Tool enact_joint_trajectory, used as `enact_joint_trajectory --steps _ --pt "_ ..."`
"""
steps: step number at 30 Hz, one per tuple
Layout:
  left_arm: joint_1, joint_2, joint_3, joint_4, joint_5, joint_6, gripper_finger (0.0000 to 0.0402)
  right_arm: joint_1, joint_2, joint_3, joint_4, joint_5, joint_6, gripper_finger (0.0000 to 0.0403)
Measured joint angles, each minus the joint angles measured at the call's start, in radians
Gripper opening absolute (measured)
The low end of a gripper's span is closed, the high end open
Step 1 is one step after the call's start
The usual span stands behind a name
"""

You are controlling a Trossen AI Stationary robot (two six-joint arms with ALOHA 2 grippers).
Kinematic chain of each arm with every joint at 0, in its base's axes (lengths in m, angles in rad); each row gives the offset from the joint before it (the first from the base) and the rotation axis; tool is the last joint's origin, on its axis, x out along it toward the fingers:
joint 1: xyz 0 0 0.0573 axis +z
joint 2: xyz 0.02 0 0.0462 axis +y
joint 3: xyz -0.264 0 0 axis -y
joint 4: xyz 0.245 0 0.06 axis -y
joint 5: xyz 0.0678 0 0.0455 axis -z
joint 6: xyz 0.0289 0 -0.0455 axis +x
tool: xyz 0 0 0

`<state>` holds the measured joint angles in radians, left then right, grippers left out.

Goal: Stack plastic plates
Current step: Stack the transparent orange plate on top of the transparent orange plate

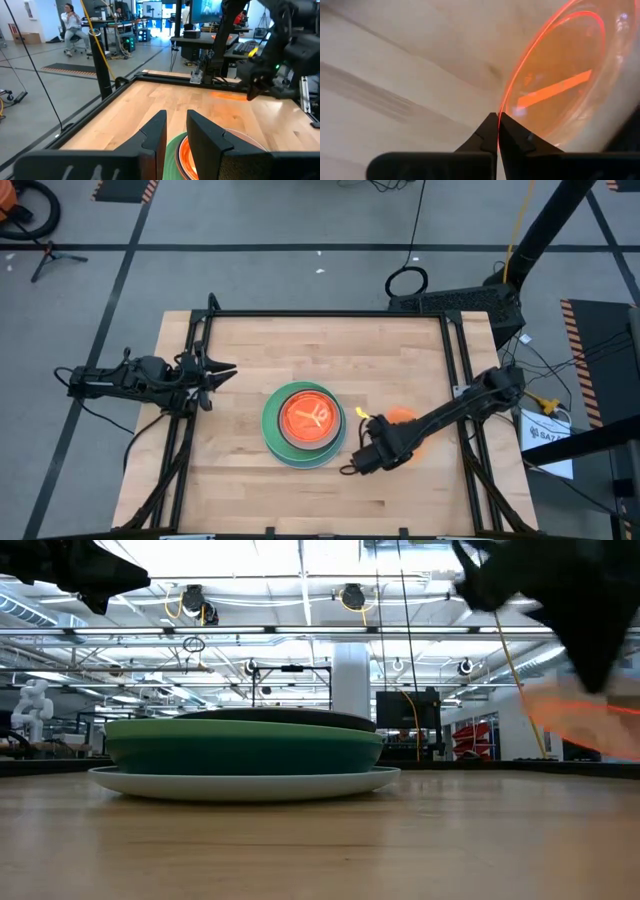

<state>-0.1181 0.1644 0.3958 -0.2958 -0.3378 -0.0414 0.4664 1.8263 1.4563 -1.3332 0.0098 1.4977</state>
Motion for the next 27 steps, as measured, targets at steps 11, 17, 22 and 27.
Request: enact_joint_trajectory --steps 11,17,22,27 --pt "0.000 0.000 0.000 0.000 0.000 0.002 0.0083 -0.054 0.000 0.248 0.098 0.282 -0.390 0.0001" --pt "0.000 0.000 0.000 0.001 0.000 0.002 0.0083 -0.069 0.003 0.296 0.352 0.303 -0.677 0.0001" --pt "0.000 0.000 0.000 0.002 -0.001 0.002 0.0083 -0.077 0.006 0.353 0.412 0.304 -0.881 0.0000" --pt "0.000 0.000 0.000 0.008 -0.001 0.002 0.0083 -0.079 0.006 0.372 0.477 0.303 -1.086 0.0000"
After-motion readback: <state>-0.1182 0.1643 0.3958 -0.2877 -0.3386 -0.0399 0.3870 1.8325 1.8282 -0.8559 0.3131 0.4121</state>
